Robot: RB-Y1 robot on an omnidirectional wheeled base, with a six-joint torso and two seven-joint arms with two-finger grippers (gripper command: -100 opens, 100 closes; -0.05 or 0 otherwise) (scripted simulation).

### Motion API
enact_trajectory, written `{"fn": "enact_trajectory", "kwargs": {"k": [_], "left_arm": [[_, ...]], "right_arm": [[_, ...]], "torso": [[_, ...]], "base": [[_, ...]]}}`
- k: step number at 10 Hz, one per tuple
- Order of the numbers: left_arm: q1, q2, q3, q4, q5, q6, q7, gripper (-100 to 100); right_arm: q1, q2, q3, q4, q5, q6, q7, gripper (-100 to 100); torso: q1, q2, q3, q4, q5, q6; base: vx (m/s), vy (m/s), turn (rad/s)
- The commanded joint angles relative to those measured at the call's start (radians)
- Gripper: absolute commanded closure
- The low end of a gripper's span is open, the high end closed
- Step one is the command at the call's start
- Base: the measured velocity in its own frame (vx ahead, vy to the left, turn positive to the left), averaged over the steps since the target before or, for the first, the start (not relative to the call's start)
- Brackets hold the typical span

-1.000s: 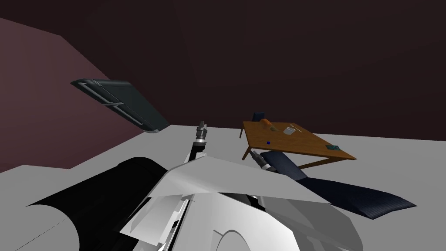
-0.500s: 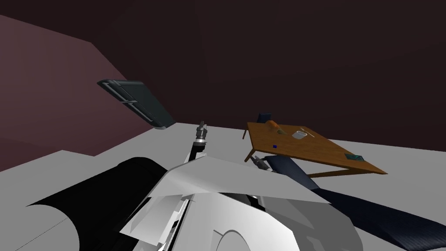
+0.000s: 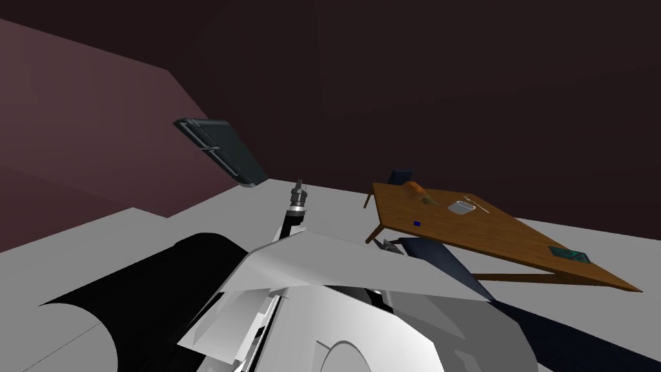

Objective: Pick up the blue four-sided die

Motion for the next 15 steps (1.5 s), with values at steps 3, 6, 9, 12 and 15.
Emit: {"fn": "enact_trajectory", "kwargs": {"k": [3, 6, 9, 12, 15], "left_arm": [[0.0, 0.0, 0.0, 0.0, 0.0, 0.0, 0.0, 0], [0.0, 0.0, 0.0, 0.0, 0.0, 0.0, 0.0, 0], [0.0, 0.0, 0.0, 0.0, 0.0, 0.0, 0.0, 0], [0.0, 0.0, 0.0, 0.0, 0.0, 0.0, 0.0, 0], [0.0, 0.0, 0.0, 0.0, 0.0, 0.0, 0.0, 0]], "right_arm": [[-0.017, -0.072, 0.048, 0.126, 0.064, -0.003, 0.013, -100], [-0.024, -0.103, 0.069, 0.199, 0.097, -0.008, 0.018, -100], [-0.024, -0.103, 0.069, 0.221, 0.097, -0.008, 0.018, -100], [-0.031, -0.132, 0.088, 0.29, 0.131, -0.014, 0.021, -100], [-0.041, -0.186, 0.122, 0.421, 0.201, -0.025, 0.024, -100]], "torso": [[-0.001, 0.0, 0.0, 0.0, 0.0, 0.001], [-0.001, 0.001, 0.0, 0.0, 0.0, 0.001], [-0.001, 0.001, 0.0, 0.0, 0.0, 0.001], [-0.002, 0.001, 0.0, 0.0, 0.0, 0.001], [-0.004, 0.0, 0.0, 0.0, -0.001, -0.001]], "base": [[0.014, -0.001, 0.221], [0.002, -0.009, 0.114], [0.001, -0.01, 0.044], [0.001, -0.018, 0.137], [-0.001, -0.041, 0.274]]}}
